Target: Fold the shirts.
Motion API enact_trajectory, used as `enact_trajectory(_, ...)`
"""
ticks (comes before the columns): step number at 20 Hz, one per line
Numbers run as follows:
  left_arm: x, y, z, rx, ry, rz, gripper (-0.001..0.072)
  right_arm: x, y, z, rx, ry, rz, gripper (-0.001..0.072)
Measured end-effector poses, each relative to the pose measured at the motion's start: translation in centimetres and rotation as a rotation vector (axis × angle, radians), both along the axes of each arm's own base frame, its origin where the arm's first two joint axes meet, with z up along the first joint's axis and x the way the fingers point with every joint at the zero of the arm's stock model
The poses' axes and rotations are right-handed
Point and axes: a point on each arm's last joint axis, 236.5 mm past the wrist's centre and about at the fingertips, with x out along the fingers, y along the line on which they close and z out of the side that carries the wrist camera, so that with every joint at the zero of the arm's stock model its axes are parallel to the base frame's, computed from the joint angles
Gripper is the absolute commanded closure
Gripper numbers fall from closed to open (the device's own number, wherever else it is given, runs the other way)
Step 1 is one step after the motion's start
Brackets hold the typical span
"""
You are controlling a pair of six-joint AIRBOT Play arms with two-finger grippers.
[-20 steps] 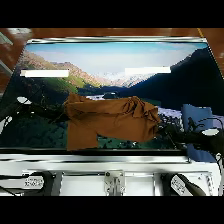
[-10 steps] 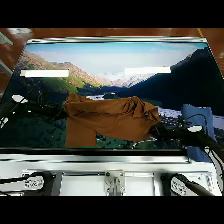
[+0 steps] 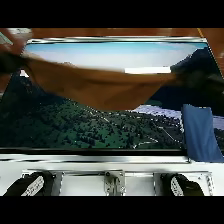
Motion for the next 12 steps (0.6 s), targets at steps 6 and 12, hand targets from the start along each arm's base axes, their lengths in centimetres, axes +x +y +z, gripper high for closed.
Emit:
enact_trajectory(6,-18.5,-1.2,21.6,0.081,-0.696,0.119,0.0673,-14.3,1.6,21.4,-0.054,-0.476,-0.113,0.0645)
enact_trajectory(12,-21.5,2.3,18.6,0.220,-0.573,0.307,0.0673,-17.3,-0.3,19.0,-0.169,-0.315,-0.222,0.0645)
